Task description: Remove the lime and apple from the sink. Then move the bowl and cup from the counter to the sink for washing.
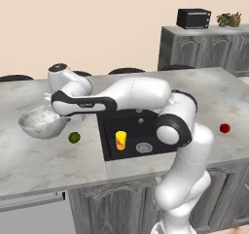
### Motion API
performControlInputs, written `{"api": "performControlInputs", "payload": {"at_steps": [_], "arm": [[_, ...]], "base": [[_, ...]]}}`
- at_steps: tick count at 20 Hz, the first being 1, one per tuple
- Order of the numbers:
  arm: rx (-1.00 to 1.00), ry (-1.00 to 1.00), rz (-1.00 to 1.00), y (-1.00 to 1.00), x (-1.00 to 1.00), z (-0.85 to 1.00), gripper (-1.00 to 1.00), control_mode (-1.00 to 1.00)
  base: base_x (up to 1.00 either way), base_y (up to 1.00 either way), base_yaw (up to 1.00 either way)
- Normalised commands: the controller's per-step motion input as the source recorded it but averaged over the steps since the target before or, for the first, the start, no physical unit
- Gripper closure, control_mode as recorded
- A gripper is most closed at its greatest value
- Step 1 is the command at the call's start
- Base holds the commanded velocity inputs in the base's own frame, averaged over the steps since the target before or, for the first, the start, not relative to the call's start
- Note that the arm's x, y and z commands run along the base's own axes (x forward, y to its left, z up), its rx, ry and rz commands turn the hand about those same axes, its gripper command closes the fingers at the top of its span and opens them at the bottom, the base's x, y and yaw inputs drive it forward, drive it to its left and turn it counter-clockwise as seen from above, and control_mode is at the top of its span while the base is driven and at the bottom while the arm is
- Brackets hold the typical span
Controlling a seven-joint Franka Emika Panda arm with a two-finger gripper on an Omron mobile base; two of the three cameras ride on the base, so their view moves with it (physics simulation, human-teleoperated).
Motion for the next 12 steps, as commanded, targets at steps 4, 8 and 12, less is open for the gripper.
{"api": "performControlInputs", "payload": {"at_steps": [4,8,12], "arm": [[0.0,0.0,-0.1,-0.46,-0.14,0.19,1.0,-1.0],[0.0,0.0,-0.09,-0.45,-0.14,0.15,1.0,-1.0],[0.0,0.0,-0.05,-0.46,-0.16,0.12,1.0,-1.0]], "base": [[0.0,0.0,0.0],[0.0,0.0,0.0],[0.0,0.0,0.0]]}}
